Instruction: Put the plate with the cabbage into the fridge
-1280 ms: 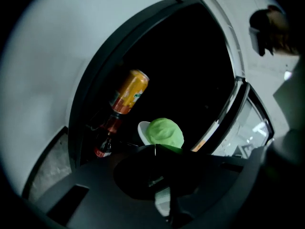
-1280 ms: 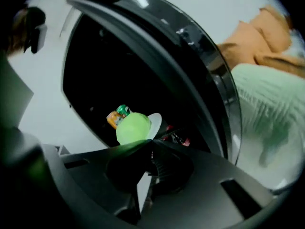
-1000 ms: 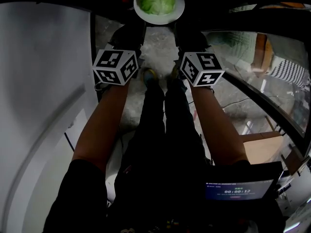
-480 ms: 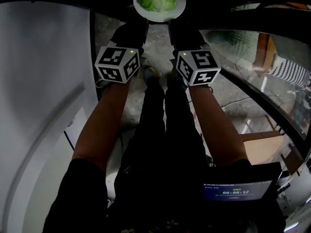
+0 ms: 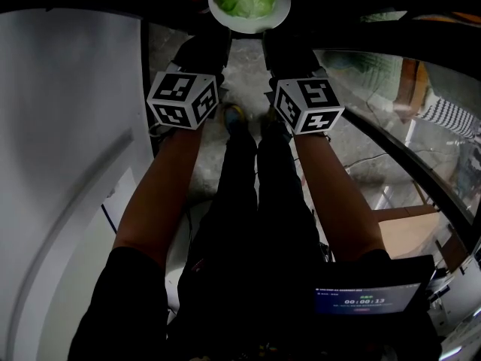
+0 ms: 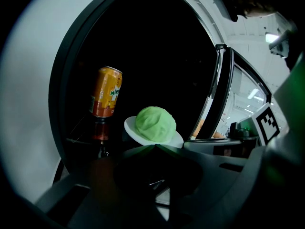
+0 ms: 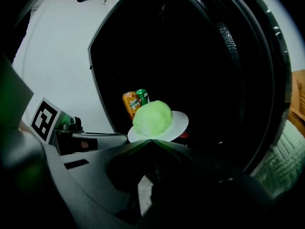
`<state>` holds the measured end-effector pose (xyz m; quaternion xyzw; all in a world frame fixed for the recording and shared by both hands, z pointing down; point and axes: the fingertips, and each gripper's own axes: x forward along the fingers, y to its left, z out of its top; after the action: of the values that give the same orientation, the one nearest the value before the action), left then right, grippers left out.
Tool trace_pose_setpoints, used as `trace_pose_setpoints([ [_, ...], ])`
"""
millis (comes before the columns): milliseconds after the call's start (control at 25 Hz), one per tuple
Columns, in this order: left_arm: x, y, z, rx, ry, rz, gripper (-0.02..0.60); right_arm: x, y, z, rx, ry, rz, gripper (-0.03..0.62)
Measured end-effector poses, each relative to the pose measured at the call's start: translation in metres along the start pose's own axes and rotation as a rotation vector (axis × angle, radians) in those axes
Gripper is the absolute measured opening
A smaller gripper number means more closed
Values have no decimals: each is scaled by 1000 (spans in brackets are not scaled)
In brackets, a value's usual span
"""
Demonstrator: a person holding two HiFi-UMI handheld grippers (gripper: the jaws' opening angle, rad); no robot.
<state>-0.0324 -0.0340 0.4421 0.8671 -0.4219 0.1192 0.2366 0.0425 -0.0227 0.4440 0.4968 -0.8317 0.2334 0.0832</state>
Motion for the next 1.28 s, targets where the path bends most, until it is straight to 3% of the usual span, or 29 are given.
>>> trace_pose_setpoints([
  [640, 12, 7, 17, -31, -16, 16, 3, 14, -8, 17, 0, -9, -2, 6],
  [920, 18, 14, 26, -114, -11, 27, 3, 23, -10, 24, 19, -11, -3, 6],
  [1280, 21, 16, 28, -119, -19, 27, 3, 24, -14, 26, 23, -20, -9, 5],
])
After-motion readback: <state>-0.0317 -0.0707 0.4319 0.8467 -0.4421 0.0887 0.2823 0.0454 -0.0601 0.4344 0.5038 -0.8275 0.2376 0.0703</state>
